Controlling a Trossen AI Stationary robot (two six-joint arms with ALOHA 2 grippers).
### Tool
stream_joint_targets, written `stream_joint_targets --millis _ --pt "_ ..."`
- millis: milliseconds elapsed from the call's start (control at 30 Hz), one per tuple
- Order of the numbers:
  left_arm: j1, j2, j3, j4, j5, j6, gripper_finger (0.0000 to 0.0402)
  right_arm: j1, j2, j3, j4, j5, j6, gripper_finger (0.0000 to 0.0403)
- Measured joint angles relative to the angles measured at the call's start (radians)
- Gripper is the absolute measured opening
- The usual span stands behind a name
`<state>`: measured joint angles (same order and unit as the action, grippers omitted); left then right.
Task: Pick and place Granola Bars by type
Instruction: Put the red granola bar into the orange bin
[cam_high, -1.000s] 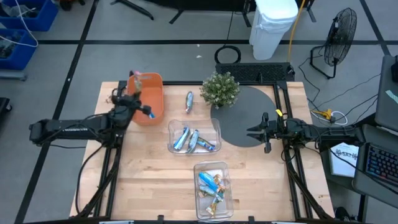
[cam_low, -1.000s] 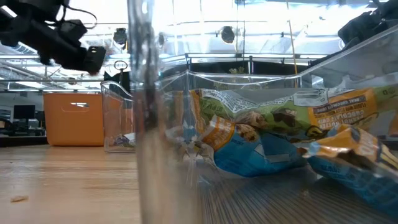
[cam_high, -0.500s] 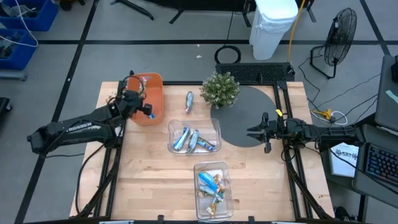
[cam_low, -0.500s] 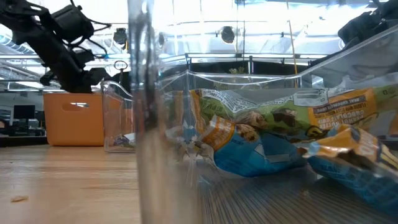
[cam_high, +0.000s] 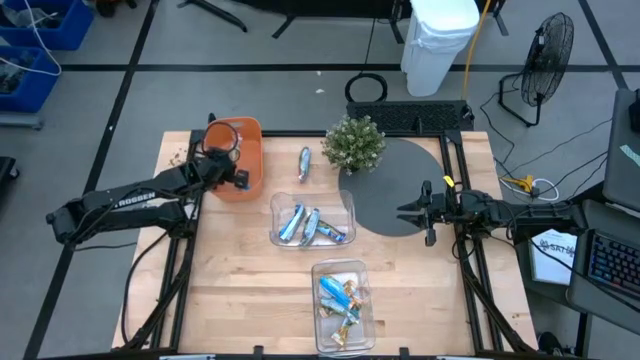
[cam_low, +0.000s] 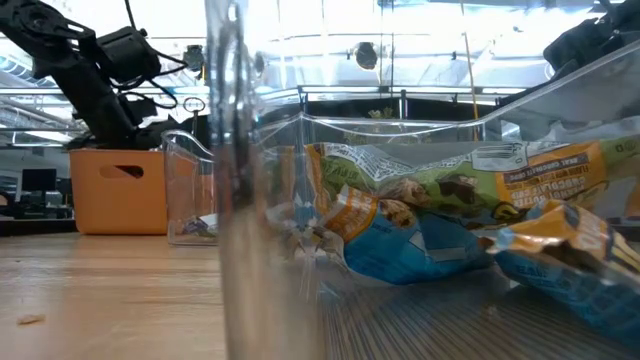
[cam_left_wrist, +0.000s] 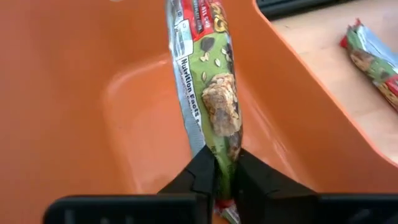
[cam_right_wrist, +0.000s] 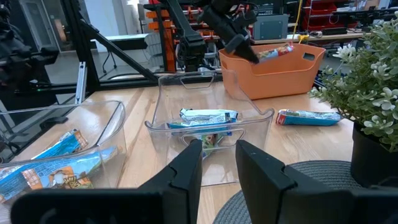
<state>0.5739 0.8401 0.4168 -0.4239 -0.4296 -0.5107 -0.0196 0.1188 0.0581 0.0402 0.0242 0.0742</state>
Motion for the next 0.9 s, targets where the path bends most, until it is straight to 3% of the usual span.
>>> stream_joint_targets --millis 367,500,700,900 --pt "0.000 -0.005 0.000 0.024 0.102 0.139 0.0223 0.000 0.000 0.000 0.000 0.000 0.000 0.0089" --pt "0.000 -0.018 0.000 0.063 0.215 0.276 0.0273 0.000 0.000 0.000 0.000 0.000 0.000 0.0089" --pt "0.000 -0.111 0.000 0.167 0.432 0.382 0.0314 0.000 0.000 0.000 0.000 0.000 0.000 0.0089" --pt "-0.001 -0.221 0.000 0.264 0.638 0.459 0.0323 0.000 0.000 0.000 0.000 0.000 0.000 0.0089"
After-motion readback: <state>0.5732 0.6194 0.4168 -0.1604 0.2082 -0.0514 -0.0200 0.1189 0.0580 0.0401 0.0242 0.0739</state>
